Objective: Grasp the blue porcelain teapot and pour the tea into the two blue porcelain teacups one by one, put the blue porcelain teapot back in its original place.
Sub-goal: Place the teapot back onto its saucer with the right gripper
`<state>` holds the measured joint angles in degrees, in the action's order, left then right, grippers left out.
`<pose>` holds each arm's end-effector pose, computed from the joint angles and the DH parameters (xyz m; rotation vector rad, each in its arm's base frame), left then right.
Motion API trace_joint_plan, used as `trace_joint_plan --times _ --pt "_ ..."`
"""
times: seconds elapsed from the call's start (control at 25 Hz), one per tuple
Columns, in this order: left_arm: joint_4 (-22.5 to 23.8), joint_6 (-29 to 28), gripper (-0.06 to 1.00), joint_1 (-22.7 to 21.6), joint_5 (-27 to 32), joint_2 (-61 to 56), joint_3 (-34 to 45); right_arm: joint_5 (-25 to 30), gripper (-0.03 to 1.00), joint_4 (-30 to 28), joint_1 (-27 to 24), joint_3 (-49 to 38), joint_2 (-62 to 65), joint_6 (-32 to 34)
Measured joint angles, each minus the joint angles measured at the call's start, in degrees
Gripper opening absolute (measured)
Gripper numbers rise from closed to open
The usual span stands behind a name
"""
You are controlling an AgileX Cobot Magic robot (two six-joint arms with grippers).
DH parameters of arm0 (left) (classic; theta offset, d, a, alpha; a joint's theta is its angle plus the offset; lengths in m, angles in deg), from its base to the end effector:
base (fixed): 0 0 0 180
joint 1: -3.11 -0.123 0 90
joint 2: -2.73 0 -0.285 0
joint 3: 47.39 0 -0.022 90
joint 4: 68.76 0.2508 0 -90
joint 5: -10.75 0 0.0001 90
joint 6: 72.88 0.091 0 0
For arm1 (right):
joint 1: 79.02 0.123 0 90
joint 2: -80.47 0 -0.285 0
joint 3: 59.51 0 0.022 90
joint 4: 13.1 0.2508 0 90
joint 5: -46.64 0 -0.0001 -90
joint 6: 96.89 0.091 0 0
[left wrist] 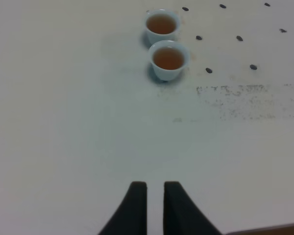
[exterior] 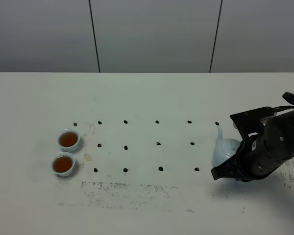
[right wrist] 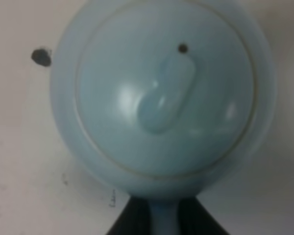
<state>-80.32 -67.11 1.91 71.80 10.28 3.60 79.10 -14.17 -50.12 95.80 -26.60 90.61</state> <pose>-0.0015 -0.0160 0.2665 0.0880 2.0724 -0.1690 0.2719 0.1490 0.1572 -0.5539 2.8203 0.1077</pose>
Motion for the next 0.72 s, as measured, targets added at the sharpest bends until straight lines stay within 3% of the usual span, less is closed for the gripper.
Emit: trace_joint_plan --times 0.72 --pt "0.0 0.0 0.11 0.0 0.0 0.0 0.0 -1.5 0.04 -0.2 -1.2 0.0 -2.1 0.5"
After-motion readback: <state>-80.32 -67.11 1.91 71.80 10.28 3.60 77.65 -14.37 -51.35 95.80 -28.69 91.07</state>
